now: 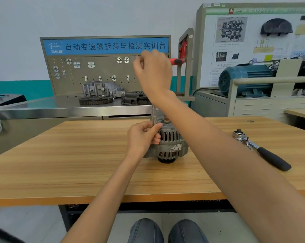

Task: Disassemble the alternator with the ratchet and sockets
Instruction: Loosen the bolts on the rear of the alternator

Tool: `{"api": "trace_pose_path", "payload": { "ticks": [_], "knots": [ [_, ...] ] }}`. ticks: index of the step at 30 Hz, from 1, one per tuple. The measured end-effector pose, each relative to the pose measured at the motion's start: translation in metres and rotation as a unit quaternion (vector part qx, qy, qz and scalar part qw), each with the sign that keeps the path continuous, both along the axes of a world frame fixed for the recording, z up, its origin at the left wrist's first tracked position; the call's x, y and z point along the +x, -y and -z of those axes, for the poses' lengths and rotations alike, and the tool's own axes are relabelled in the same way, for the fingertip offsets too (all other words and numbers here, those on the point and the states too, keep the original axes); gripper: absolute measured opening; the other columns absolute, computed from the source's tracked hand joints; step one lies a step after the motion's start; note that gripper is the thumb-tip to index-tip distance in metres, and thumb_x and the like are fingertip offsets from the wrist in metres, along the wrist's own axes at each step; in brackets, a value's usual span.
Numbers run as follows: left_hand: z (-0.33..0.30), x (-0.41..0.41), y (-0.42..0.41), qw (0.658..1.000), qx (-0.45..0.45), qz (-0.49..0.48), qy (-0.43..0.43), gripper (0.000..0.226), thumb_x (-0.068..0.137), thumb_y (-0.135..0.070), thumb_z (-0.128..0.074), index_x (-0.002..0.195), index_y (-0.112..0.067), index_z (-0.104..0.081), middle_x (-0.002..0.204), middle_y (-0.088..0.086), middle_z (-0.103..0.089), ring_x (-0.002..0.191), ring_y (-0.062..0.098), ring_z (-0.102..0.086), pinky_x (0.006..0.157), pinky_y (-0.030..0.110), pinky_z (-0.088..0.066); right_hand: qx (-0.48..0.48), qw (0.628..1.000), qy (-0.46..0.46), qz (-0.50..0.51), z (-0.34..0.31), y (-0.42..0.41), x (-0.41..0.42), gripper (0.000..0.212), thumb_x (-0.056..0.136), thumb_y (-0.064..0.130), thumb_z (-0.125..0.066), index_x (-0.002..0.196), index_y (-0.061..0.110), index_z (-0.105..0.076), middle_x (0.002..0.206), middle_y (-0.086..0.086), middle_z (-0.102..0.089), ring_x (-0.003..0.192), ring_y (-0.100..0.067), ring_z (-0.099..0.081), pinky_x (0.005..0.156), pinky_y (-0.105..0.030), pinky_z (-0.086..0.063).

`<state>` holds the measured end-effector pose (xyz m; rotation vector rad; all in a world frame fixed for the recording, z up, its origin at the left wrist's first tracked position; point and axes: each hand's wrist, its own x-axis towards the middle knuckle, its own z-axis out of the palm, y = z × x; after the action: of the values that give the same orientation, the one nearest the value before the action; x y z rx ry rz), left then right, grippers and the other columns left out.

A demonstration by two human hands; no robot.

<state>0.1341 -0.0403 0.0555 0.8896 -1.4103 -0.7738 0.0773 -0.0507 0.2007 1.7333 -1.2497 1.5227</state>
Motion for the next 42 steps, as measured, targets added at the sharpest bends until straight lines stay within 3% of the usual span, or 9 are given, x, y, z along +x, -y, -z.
{"api": "trace_pose_path", "payload": {
  "ticks": [5, 9, 13, 16, 22, 27, 32, 38, 42],
  "knots": [
    [-0.001, 0.004, -0.002, 0.999, 0.000, 0.034, 0.002, 0.004, 0.087, -0.018, -0.068, 0.085, -0.020, -0.069, 0.052, -0.003, -0.065, 0.047, 0.005, -0.060, 0.051, 0.018, -0.052, 0.062, 0.928, 0.195, -0.310, -0.004, -0.005, 0.002, 0.049, 0.090, 0.009, -0.052, 0.050, 0.020, -0.026, 0.047, 0.008, -0.023, 0.048, -0.005, -0.022, 0.061, -0.025, -0.040],
    [0.000, 0.005, -0.001, 0.999, 0.006, 0.039, -0.002, 0.005, 0.089, -0.019, -0.066, 0.085, -0.020, -0.069, 0.053, -0.002, -0.065, 0.047, 0.006, -0.060, 0.050, 0.017, -0.052, 0.117, 0.868, 0.289, -0.387, -0.008, -0.005, -0.001, 0.045, 0.091, 0.009, -0.051, 0.053, 0.019, -0.028, 0.055, -0.002, -0.026, 0.061, -0.016, -0.033, 0.066, -0.023, -0.038],
    [0.000, 0.001, 0.001, 1.000, 0.014, 0.009, -0.010, 0.004, 0.087, -0.019, -0.068, 0.085, -0.018, -0.071, 0.049, -0.002, -0.064, 0.044, 0.006, -0.059, 0.049, 0.019, -0.052, 0.021, 0.991, 0.088, -0.097, 0.002, 0.004, -0.005, 0.029, 0.095, 0.017, -0.045, 0.067, 0.015, -0.048, 0.065, 0.001, -0.045, 0.067, -0.014, -0.042, 0.078, -0.029, -0.041],
    [0.000, 0.000, 0.001, 1.000, 0.017, 0.009, -0.021, 0.008, 0.087, -0.018, -0.068, 0.079, -0.020, -0.069, 0.049, -0.002, -0.064, 0.043, 0.006, -0.058, 0.048, 0.019, -0.052, 0.003, 0.993, -0.060, 0.099, 0.004, 0.009, -0.013, 0.022, 0.096, 0.027, -0.040, 0.099, 0.014, -0.057, 0.092, 0.000, -0.057, 0.084, -0.016, -0.046, 0.079, -0.028, -0.032],
    [-0.001, 0.002, -0.002, 1.000, 0.001, 0.030, -0.008, 0.008, 0.089, -0.019, -0.066, 0.082, -0.018, -0.068, 0.050, -0.003, -0.063, 0.044, 0.006, -0.057, 0.048, 0.018, -0.051, 0.032, 0.988, -0.029, -0.145, 0.000, 0.000, -0.019, 0.021, 0.098, 0.023, -0.043, 0.096, 0.006, -0.056, 0.076, 0.002, -0.055, 0.068, -0.013, -0.051, 0.071, -0.027, -0.039],
    [-0.002, 0.003, -0.003, 0.998, -0.016, 0.055, -0.001, 0.011, 0.094, -0.020, -0.059, 0.091, -0.021, -0.069, 0.050, -0.004, -0.061, 0.044, 0.005, -0.056, 0.049, 0.017, -0.049, 0.123, 0.886, 0.208, -0.394, -0.002, -0.005, -0.011, 0.016, 0.095, 0.005, -0.038, 0.095, 0.009, -0.054, 0.077, -0.001, -0.059, 0.072, -0.016, -0.054, 0.066, -0.022, -0.043],
    [-0.006, 0.008, -0.002, 0.997, -0.007, 0.071, 0.026, 0.013, 0.094, -0.017, -0.058, 0.087, -0.015, -0.069, 0.051, -0.003, -0.062, 0.044, 0.005, -0.056, 0.047, 0.016, -0.049, 0.260, 0.788, 0.370, -0.419, -0.007, -0.005, -0.011, 0.018, 0.094, 0.022, -0.040, 0.087, 0.011, -0.052, 0.081, -0.002, -0.052, 0.072, -0.010, -0.046, 0.070, -0.026, -0.040],
    [-0.009, 0.011, 0.000, 0.995, -0.015, 0.079, 0.065, 0.019, 0.095, -0.016, -0.057, 0.079, -0.016, -0.067, 0.050, -0.004, -0.062, 0.043, 0.005, -0.056, 0.046, 0.016, -0.048, 0.409, 0.530, 0.451, -0.590, -0.014, -0.005, -0.038, 0.032, 0.070, 0.016, -0.049, 0.100, 0.004, -0.051, 0.071, -0.008, -0.067, 0.053, -0.016, -0.061, 0.065, -0.029, -0.054],
    [-0.006, 0.010, 0.001, 0.996, -0.017, 0.078, 0.049, 0.017, 0.094, -0.017, -0.059, 0.080, -0.018, -0.069, 0.051, -0.004, -0.062, 0.044, 0.005, -0.056, 0.047, 0.016, -0.048, 0.429, 0.455, 0.477, -0.617, -0.019, -0.003, -0.044, 0.034, 0.084, 0.011, -0.044, 0.117, 0.012, -0.052, 0.053, 0.004, -0.052, 0.035, -0.005, -0.040, 0.045, -0.020, -0.043]
  ]
}}
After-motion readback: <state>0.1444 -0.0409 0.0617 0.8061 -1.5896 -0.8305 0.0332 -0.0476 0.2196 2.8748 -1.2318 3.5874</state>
